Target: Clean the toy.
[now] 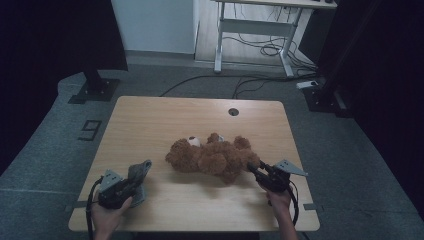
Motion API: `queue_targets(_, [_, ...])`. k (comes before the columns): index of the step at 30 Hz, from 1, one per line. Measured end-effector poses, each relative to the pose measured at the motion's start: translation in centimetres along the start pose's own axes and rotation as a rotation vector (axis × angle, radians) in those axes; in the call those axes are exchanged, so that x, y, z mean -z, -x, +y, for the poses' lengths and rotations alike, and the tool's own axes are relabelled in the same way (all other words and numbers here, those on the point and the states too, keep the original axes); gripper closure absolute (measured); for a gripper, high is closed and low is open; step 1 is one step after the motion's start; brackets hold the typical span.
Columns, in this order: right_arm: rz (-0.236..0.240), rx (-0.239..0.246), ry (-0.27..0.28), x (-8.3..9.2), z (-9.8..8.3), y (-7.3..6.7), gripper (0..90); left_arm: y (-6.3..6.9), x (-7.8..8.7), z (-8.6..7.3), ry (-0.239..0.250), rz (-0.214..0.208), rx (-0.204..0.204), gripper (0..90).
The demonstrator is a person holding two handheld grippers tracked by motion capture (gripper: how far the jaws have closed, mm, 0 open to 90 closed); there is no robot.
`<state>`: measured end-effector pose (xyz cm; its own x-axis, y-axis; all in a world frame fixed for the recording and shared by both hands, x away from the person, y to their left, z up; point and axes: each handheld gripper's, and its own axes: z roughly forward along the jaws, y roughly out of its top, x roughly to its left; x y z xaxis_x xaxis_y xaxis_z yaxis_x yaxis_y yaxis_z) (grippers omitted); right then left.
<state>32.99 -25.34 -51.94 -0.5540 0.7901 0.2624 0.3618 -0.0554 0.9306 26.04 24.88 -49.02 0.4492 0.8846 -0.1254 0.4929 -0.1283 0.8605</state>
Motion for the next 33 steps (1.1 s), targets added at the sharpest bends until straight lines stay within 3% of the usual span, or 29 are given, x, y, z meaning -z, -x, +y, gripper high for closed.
queue_targets(8, [-0.008,-0.002,0.010,0.1,-0.2,-0.2,60.0,1.9,-1.0,1.7,0.017,-0.041,-0.037,77.8])
queue_targets(16, [-0.009,-0.003,0.014,0.2,-0.3,-0.3,59.9,4.6,-2.2,4.2,0.046,-0.086,-0.088,77.7])
queue_targets(21, [-0.009,-0.005,0.015,0.1,-0.4,-0.2,60.9,7.0,-3.2,6.5,0.069,-0.117,-0.121,77.8])
queue_targets(24, [-0.011,-0.010,0.016,0.1,-0.5,-0.2,61.2,9.0,-4.0,8.1,0.076,-0.136,-0.168,77.8])
queue_targets(27, [-0.011,-0.010,0.016,0.1,-0.4,-0.2,61.2,10.9,-5.3,9.8,0.075,-0.158,-0.216,77.8])
queue_targets(33, [-0.006,-0.011,0.017,0.1,-0.5,-0.1,61.4,13.3,-9.7,11.2,0.020,-0.192,-0.224,77.7])
